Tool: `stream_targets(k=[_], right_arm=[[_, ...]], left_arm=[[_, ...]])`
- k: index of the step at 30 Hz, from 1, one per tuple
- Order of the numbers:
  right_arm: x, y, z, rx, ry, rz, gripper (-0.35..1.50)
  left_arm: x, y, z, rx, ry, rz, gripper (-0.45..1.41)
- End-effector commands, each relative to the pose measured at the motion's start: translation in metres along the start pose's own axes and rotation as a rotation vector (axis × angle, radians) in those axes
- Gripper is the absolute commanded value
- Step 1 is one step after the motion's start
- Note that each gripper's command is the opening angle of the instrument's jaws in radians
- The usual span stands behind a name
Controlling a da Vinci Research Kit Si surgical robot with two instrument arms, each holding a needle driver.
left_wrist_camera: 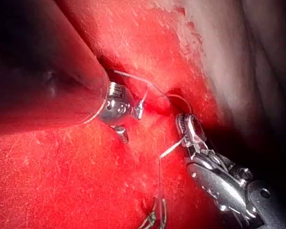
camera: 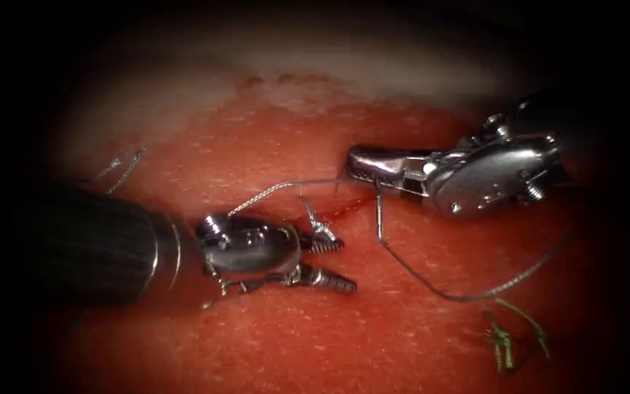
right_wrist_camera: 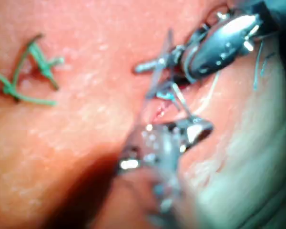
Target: Wound Closure
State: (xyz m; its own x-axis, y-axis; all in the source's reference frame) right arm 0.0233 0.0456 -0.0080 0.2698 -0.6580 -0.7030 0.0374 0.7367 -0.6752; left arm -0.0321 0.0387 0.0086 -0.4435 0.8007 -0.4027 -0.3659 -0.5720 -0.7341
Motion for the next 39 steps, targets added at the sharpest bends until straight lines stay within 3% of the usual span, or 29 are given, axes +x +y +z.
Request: stream_targets(k=[1,17,26,33,39], right_arm=[[0.0,-0.0005,0.0007,0.005,-0.005,-0.021,-0.35],[-0.0012,-0.0038,0.0011,0.084,-0.046,-0.11,-0.35],[-0.0005,-0.0066,0.0019,0.178,0.032,-0.052,-0.35],[-0.0006,-0.0071,0.0018,0.196,0.071,0.009,-0.35],[-0.0014,-0.0036,0.0012,0.109,0.065,0.106,-0.35]], left_arm=[[-0.0004,0.0001,0.0009,0.0,0.001,-0.002,0.71],[0.0007,0.0001,0.0012,0.0,0.003,-0.01,0.71],[0.0008,0.0,0.0014,0.002,0.003,-0.01,0.71],[0.0007,-0.0001,0.0015,0.003,0.003,-0.009,0.71],[0.0006,-0.0002,0.0017,0.005,0.003,-0.008,0.72]])
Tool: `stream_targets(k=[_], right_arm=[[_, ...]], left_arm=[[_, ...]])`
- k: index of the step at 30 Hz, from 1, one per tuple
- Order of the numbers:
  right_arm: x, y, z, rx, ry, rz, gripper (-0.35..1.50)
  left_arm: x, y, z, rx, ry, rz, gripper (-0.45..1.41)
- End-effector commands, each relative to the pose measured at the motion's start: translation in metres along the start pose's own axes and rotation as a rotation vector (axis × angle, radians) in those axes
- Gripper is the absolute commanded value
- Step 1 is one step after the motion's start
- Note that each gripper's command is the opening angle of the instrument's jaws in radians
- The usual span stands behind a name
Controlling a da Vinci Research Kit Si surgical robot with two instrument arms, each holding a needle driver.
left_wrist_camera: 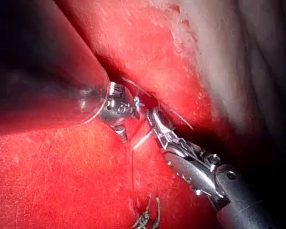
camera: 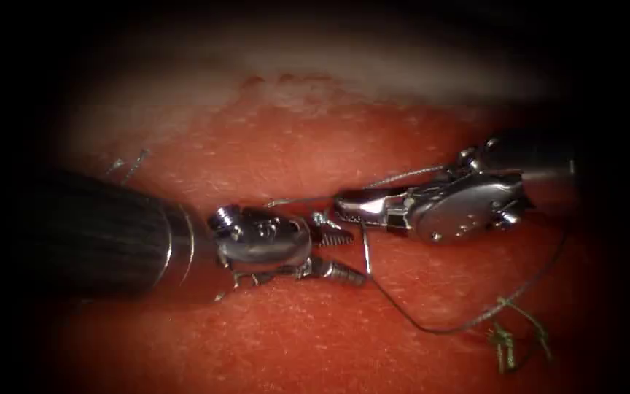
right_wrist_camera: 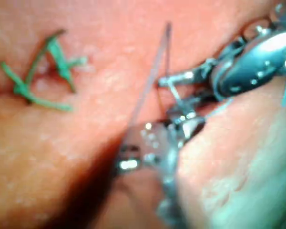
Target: Wound Closure
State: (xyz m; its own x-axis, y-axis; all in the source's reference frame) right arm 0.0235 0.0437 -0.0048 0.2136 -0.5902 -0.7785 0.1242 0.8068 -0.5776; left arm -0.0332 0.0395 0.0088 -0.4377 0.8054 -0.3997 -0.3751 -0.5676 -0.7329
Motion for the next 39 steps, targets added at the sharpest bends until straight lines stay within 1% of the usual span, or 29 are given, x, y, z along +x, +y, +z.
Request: stream_targets(k=[1,4,5,6,8,11,13,14,16,17,23,24,31,32,34,36,38,39], right_arm=[[-0.0005,0.0005,0.0004,-0.005,-0.002,0.025,-0.35],[-0.001,0.0018,-0.0002,-0.016,-0.004,0.098,-0.35],[-0.0016,0.0027,-0.0007,-0.028,-0.007,0.132,-0.35],[-0.0019,0.0031,-0.0008,-0.029,-0.01,0.152,-0.35],[-0.0024,0.0033,-0.0009,-0.031,-0.013,0.175,-0.35],[-0.0029,0.0028,-0.0007,-0.015,-0.017,0.194,-0.35],[-0.003,0.0028,-0.0005,0.003,-0.001,0.195,-0.35],[-0.003,0.003,-0.0003,0.021,0.034,0.197,-0.35],[-0.0032,0.0033,0.0,0.028,0.046,0.198,-0.35],[-0.0034,0.0041,0.0005,0.032,0.052,0.196,-0.35],[-0.0037,0.0055,0.0011,0.046,0.076,0.197,-0.35],[-0.0037,0.0058,0.0013,0.055,0.092,0.203,-0.35],[-0.0038,0.0056,0.0014,0.13,0.158,0.17,-0.35],[-0.0038,0.0057,0.0015,0.148,0.186,0.167,-0.35],[-0.0038,0.0058,0.0017,0.163,0.209,0.162,-0.35],[-0.0042,0.0061,0.0022,0.193,0.25,0.151,-0.35],[-0.0044,0.0064,0.0026,0.204,0.274,0.141,-0.35],[-0.0048,0.0068,0.0031,0.212,0.279,0.162,-0.35]], left_arm=[[-0.0006,-0.0001,0.0009,-0.001,-0.001,0.0,0.72],[-0.0008,-0.0002,0.0011,0.001,-0.001,-0.003,0.72],[-0.001,-0.0002,0.0013,0.002,-0.002,-0.001,0.72],[-0.0012,-0.0003,0.0014,0.005,0.0,-0.006,0.72],[-0.0013,-0.0003,0.0015,0.006,0.0,-0.005,0.72],[-0.0014,-0.0003,0.0014,0.005,-0.001,-0.004,0.72],[-0.0015,-0.0003,0.0013,0.006,-0.004,-0.003,0.72],[-0.0016,-0.0003,0.0012,0.005,-0.004,-0.002,0.73],[-0.0017,-0.0003,0.0013,0.007,-0.007,-0.001,0.73],[-0.0019,-0.0004,0.0014,0.008,-0.011,0.001,0.73],[-0.0022,-0.0006,0.0015,0.006,-0.014,0.004,0.73],[-0.0023,-0.0007,0.0015,0.005,-0.015,0.005,0.73],[-0.0025,-0.0007,0.0011,0.005,-0.021,0.008,0.73],[-0.0025,-0.0008,0.001,0.004,-0.022,0.008,0.74],[-0.0025,-0.0008,0.001,0.003,-0.022,0.009,0.74],[-0.0026,-0.0008,0.0009,0.004,-0.025,0.009,0.74],[-0.0026,-0.0008,0.0008,0.004,-0.025,0.009,0.74],[-0.0026,-0.0008,0.0008,0.004,-0.025,0.01,0.74]])
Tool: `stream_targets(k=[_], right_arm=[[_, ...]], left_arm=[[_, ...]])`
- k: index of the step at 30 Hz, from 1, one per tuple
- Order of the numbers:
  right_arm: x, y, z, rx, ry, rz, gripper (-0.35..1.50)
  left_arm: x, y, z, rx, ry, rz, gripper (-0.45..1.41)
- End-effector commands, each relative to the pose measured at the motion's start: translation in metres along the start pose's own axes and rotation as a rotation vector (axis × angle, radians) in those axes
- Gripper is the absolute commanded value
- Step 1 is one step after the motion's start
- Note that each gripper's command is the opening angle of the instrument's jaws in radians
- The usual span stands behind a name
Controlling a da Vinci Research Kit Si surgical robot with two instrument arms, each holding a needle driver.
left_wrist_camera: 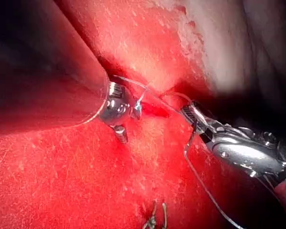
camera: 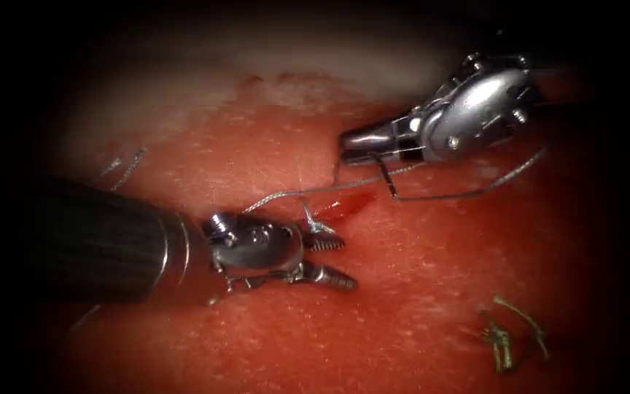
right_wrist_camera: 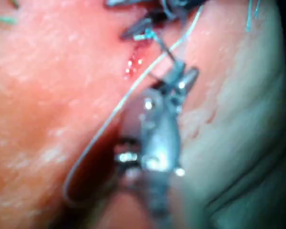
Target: Wound Closure
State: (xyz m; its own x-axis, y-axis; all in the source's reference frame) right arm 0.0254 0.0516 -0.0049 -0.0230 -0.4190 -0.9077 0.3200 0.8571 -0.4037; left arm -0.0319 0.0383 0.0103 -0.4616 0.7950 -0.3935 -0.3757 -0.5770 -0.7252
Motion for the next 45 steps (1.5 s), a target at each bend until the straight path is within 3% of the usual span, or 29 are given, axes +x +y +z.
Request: stream_targets(k=[1,14,29,40,45], right_arm=[[-0.0011,0.0006,0.001,-0.004,0.001,0.012,-0.35],[-0.002,0.0038,0.0009,0.044,0.042,0.229,-0.35],[-0.0018,0.0003,0.0024,0.096,0.019,0.207,-0.35],[-0.0011,0.0036,0.0021,0.113,0.012,0.454,-0.35],[-0.0012,0.0035,0.0025,0.141,0.003,0.546,-0.35]], left_arm=[[-0.0005,0.0001,0.0009,-0.003,-0.001,-0.001,0.74],[-0.0012,-0.0002,0.0015,0.01,-0.011,0.005,0.74],[-0.0013,-0.0004,0.0013,0.007,-0.013,0.008,0.74],[-0.0013,-0.0005,0.0013,0.007,-0.013,0.008,0.74],[-0.0013,-0.0005,0.0012,0.007,-0.013,0.003,0.74]])
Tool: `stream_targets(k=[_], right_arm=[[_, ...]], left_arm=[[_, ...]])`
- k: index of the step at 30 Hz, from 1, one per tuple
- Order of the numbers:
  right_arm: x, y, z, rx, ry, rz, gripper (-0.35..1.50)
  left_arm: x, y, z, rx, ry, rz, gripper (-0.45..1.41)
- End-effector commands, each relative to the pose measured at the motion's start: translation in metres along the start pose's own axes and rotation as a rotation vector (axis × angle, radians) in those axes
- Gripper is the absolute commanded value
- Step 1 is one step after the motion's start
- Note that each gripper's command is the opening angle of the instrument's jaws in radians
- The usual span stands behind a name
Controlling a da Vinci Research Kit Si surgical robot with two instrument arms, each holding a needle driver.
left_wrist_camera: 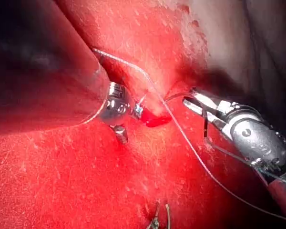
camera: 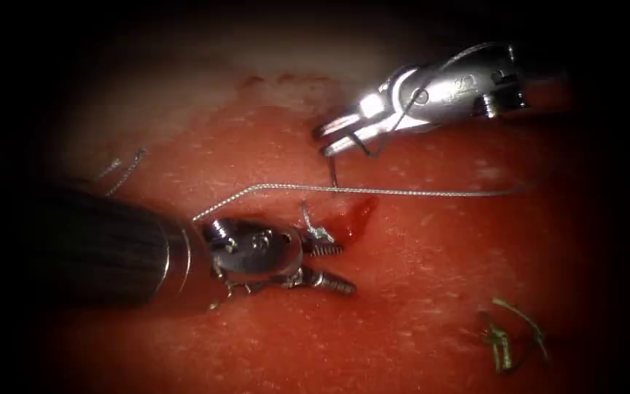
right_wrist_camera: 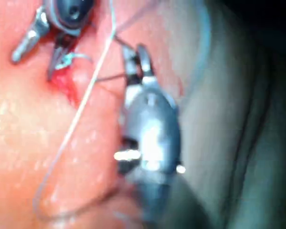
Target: Wound Closure
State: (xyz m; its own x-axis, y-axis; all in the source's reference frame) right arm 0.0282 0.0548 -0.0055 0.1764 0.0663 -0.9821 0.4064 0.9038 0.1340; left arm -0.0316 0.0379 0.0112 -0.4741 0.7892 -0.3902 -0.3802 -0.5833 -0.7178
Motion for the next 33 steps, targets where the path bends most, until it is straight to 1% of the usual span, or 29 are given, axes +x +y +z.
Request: stream_targets(k=[1,3,6,8,12,18,24,30,31,33], right_arm=[[-0.0006,-0.0003,0.001,0.014,0.003,0.028,-0.35],[-0.0008,-0.0004,0.0011,0.02,0.003,0.055,-0.35],[-0.001,0.0002,0.001,-0.02,-0.015,0.095,-0.35],[-0.0013,0.0011,0.0007,-0.044,-0.031,0.205,-0.35],[-0.0016,0.0017,0.0006,-0.059,-0.039,0.299,-0.35],[-0.002,0.0022,0.0008,-0.087,-0.018,0.392,-0.35],[-0.0028,0.0004,0.0017,-0.011,-0.015,0.549,-0.35],[-0.0034,-0.001,0.0024,0.037,-0.01,0.706,-0.35],[-0.0035,-0.0013,0.0026,0.056,-0.013,0.75,-0.35],[-0.0035,-0.0016,0.0027,0.073,-0.008,0.778,-0.35]], left_arm=[[-0.0005,0.0001,0.0009,-0.002,0.0,-0.003,0.74],[-0.0005,0.0001,0.0009,-0.003,-0.001,-0.003,0.74],[-0.0004,0.0001,0.0009,-0.002,0.0,-0.003,0.74],[-0.0005,0.0001,0.0009,-0.002,0.0,-0.003,0.74],[-0.0005,0.0001,0.0009,-0.003,-0.001,-0.003,0.74],[-0.0005,0.0001,0.0008,-0.001,-0.003,-0.003,0.74],[-0.0005,0.0001,0.0007,-0.003,-0.004,-0.002,0.74],[-0.0005,0.0,0.0007,-0.003,-0.004,-0.002,0.74],[-0.0005,0.0,0.0007,-0.003,-0.004,-0.002,0.74],[-0.0005,0.0,0.0007,-0.004,-0.004,-0.002,0.74]])
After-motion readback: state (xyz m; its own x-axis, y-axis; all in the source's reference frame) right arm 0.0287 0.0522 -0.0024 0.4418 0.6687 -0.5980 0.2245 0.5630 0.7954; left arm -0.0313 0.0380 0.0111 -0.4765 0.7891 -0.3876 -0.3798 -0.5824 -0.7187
